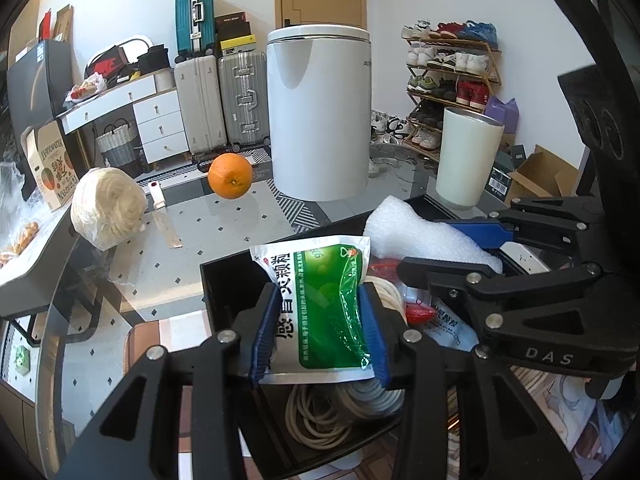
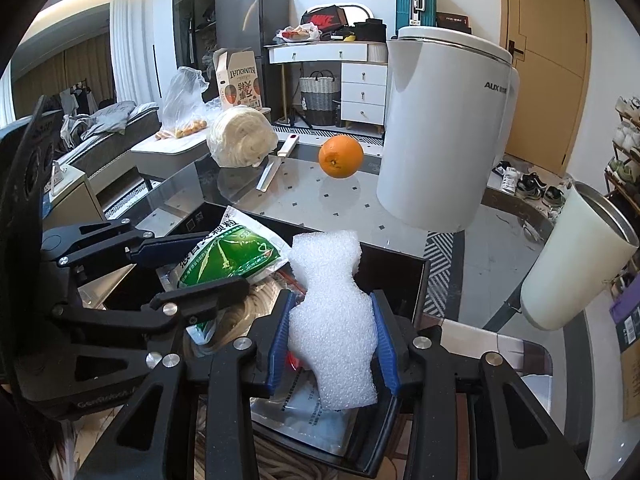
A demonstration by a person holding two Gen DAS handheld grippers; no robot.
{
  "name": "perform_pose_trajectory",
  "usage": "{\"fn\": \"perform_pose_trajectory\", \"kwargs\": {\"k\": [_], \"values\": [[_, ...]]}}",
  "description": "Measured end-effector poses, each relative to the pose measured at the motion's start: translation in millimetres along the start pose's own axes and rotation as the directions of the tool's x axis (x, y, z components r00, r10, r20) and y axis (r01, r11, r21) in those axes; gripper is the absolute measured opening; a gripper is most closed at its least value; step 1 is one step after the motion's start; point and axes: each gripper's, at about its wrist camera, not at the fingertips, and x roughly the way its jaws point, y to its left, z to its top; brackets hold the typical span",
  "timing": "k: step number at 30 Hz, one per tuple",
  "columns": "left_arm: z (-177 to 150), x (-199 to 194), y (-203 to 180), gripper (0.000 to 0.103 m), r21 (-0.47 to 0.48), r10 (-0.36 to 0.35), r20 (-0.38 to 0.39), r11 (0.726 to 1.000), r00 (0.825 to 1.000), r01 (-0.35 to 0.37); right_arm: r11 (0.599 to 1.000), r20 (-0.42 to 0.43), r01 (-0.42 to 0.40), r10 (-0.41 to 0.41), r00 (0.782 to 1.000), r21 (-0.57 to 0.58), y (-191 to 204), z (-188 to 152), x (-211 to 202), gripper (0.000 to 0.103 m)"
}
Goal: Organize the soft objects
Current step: 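Lower the foam into the box and open the right gripper while the left releases the sachet inside, then move both grippers back toward the bagged white cable and plush keychain beside the box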
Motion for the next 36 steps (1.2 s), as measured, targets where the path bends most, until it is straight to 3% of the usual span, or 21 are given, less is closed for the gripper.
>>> {"fn": "perform_pose_trajectory", "kwargs": {"k": [3,5,6,11,12,13,14,15,18,21,31,36], "values": [[0,-2,2,0.042,-0.001,-0.002,-0.008,1.000,1.000,0.002,1.000,0.002,0.000,0.000,1.000,0.000,1,0,0,0.053],[0,-5,2,0.047,-0.006,-0.009,-0.010,1.000,1.000,0.009,1.000,0.028,0.016,-0.016,0.999,0.002,0,-1,-7,0.064],[0,-6,2,0.056,-0.009,-0.001,-0.016,1.000,1.000,0.001,1.000,0.042,0.007,-0.007,0.999,0.006,-1,-1,-11,0.072],[-2,-21,-2,0.062,-0.027,0.000,-0.009,1.000,1.000,0.000,1.000,0.076,0.017,-0.019,0.997,0.026,-7,-8,-38,0.088],[-4,-26,-3,0.068,-0.029,-0.001,0.002,1.000,1.000,0.001,0.999,0.075,0.015,-0.018,0.997,0.033,-9,-10,-42,0.092],[-5,-31,-3,0.086,-0.035,0.005,0.015,0.999,1.000,-0.004,0.999,0.075,0.019,-0.022,0.997,0.043,-11,-12,-47,0.095],[-7,-38,-3,0.094,-0.042,0.016,0.034,0.999,0.999,-0.014,0.998,0.076,0.025,-0.029,0.997,0.054,-13,-15,-52,0.102],[-10,-45,-3,0.103,-0.050,0.023,0.059,0.999,0.998,-0.020,0.997,0.075,0.031,-0.036,0.997,0.066,-15,-18,-57,0.102],[-18,-62,0,0.103,-0.075,0.004,0.100,0.997,0.995,0.004,0.995,0.079,0.031,-0.038,0.996,0.095,-21,-29,-72,0.102],[-25,-74,2,0.103,-0.086,0.027,0.110,0.996,0.994,-0.018,0.992,0.070,0.041,-0.050,0.996,0.119,-24,-39,-81,0.102],[-55,-102,3,0.103,-0.129,0.065,0.112,0.990,0.992,-0.050,0.994,0.052,0.027,-0.032,0.998,0.103,-12,-67,-97,0.102],[-66,-102,-2,0.103,-0.124,0.076,0.088,0.990,0.993,-0.065,0.995,0.036,-0.022,0.019,0.999,0.094,-3,-76,-103,0.102]]}}
